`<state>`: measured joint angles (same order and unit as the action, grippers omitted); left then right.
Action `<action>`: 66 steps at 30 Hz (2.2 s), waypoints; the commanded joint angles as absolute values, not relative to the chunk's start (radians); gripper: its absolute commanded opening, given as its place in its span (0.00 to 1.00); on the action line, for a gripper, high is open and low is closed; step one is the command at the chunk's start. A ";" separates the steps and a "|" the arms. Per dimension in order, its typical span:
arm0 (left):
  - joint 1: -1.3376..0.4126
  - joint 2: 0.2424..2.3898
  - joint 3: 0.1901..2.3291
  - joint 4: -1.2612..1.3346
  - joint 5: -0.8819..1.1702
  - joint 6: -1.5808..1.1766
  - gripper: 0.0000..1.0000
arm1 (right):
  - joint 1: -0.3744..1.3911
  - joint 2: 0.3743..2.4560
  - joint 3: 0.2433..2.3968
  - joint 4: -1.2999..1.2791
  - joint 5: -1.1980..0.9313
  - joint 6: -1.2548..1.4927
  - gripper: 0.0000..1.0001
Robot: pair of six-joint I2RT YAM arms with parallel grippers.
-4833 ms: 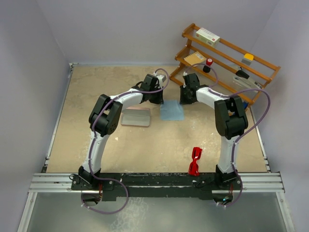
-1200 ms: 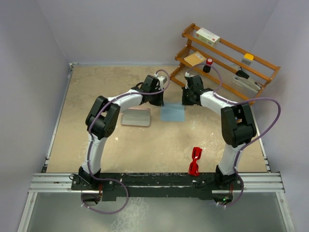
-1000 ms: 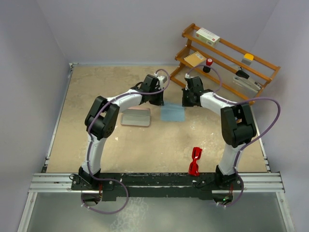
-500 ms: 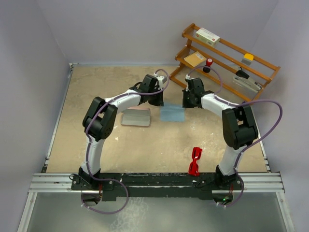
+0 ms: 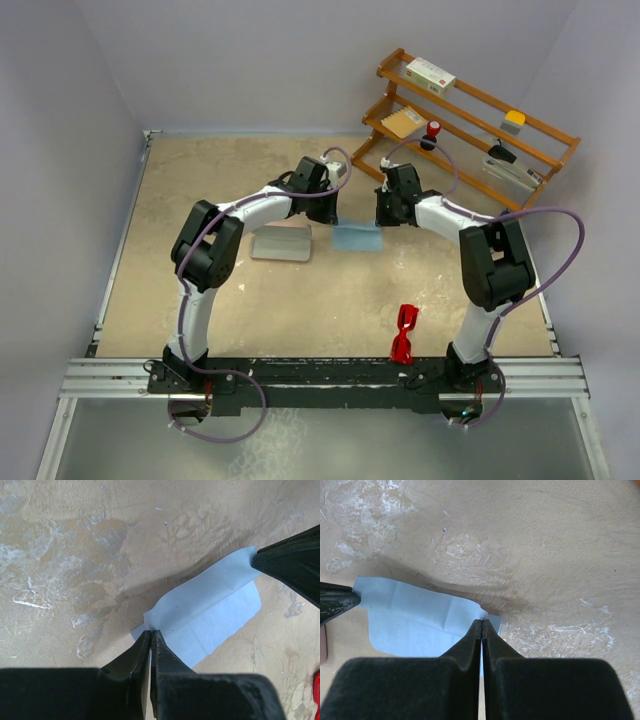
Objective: Organize the sunglasses
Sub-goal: Fold the glasses cleaning cloth at the center of the board.
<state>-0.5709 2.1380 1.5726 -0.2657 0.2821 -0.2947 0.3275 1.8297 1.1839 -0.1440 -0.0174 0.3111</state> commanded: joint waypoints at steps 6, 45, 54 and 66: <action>-0.580 2.090 1.582 -0.287 0.309 -0.256 0.00 | 0.340 1.773 1.165 -0.123 -0.019 0.293 0.00; -0.601 2.082 1.546 -0.302 0.329 -0.236 0.00 | 0.345 1.752 1.119 -0.118 -0.021 0.287 0.00; -0.601 2.078 1.543 -0.302 0.333 -0.230 0.00 | 0.348 1.743 1.105 -0.112 -0.032 0.288 0.00; -0.601 2.070 1.540 -0.312 0.332 -0.223 0.00 | 0.356 1.735 1.096 -0.109 -0.041 0.297 0.00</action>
